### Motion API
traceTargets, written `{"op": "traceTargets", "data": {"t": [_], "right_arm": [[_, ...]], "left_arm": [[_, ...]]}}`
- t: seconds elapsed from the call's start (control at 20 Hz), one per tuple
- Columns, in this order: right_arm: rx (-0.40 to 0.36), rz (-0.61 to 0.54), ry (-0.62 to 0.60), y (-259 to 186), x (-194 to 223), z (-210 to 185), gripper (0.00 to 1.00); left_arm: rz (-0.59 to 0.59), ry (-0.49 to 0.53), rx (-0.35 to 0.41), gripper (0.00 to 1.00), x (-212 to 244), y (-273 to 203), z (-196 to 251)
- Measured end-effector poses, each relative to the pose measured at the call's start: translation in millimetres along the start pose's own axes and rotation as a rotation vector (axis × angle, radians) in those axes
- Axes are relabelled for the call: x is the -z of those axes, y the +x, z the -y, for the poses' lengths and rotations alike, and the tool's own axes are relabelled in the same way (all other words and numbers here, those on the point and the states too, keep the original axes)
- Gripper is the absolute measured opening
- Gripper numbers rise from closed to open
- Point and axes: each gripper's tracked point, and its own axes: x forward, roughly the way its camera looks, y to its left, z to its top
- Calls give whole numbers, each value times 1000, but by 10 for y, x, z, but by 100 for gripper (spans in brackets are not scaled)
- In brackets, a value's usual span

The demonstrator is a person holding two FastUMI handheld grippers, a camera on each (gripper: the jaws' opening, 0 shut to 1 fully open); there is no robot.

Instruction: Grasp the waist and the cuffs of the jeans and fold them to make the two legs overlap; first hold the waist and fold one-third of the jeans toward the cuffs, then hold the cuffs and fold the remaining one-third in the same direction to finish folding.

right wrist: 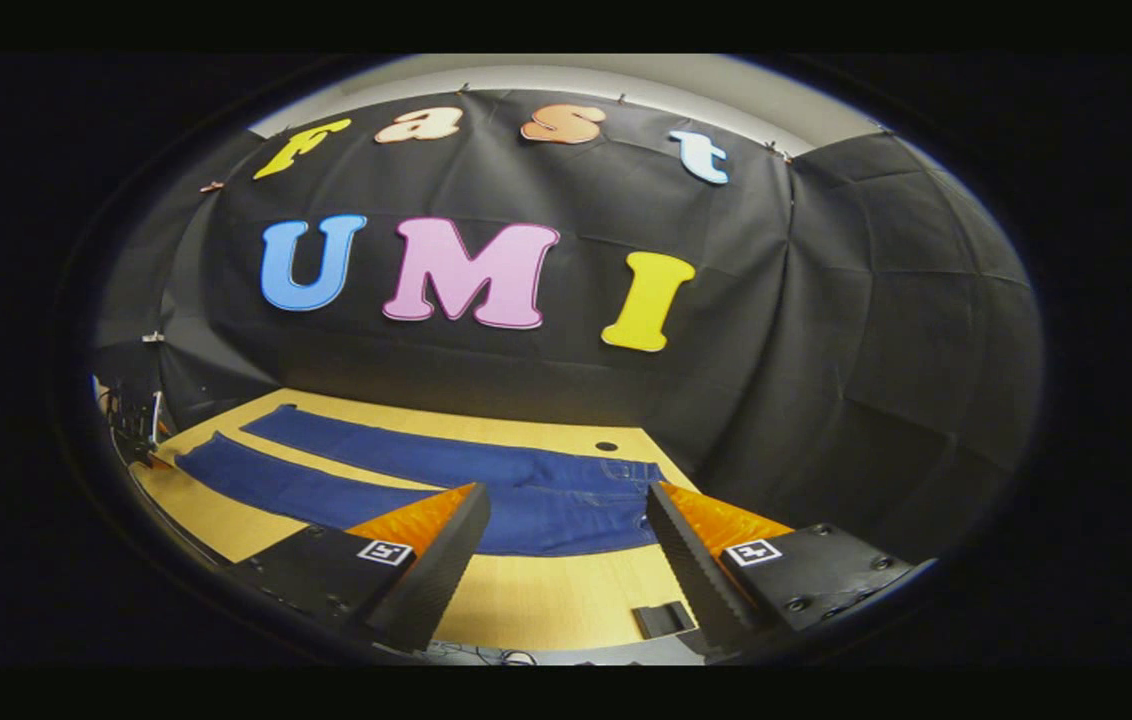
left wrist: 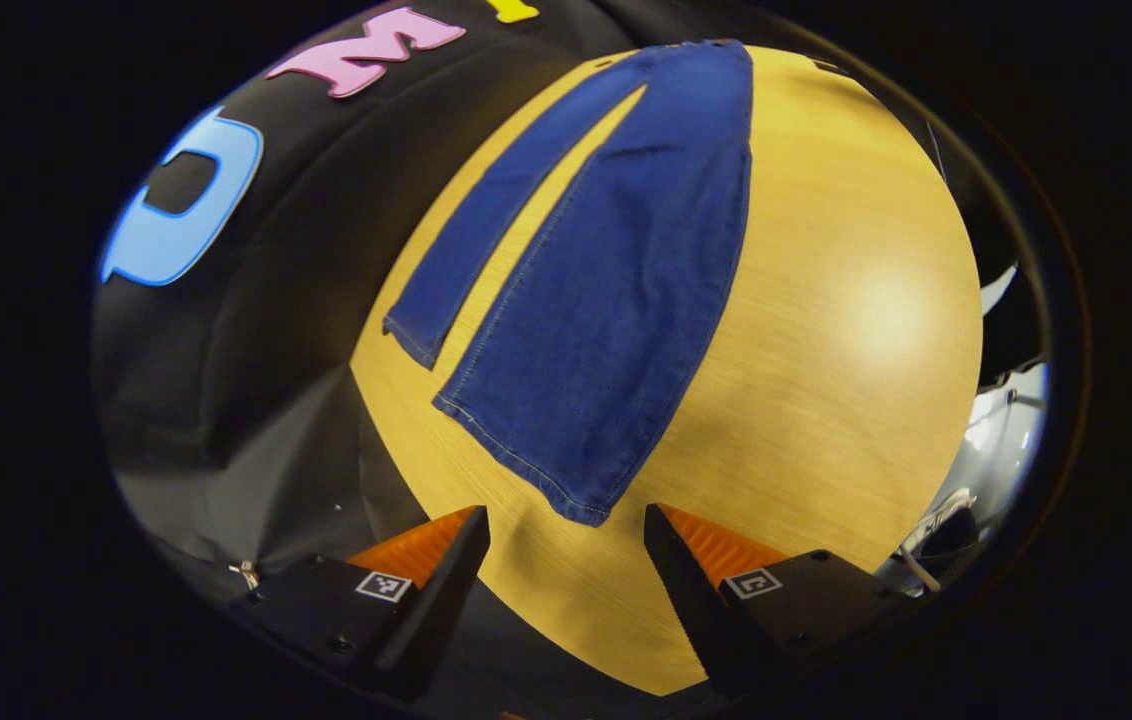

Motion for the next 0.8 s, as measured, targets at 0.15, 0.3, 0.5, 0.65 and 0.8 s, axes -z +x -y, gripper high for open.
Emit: {"op": "traceTargets", "data": {"t": [0.15,0.3,0.5,0.65,0.8], "right_arm": [[23,-15,-19,-1,81,80,97],[34,-9,-88,68,127,141,97],[43,12,-171,273,126,308,97],[41,14,-238,548,163,467,97],[6,15,-380,833,227,649,97]], "left_arm": [[17,73,10,98,-111,149,-18],[13,101,13,87,-224,270,-44],[-17,112,26,59,-239,374,-30],[-62,82,36,34,-199,452,-34],[-62,54,28,10,-248,486,-69]]}}
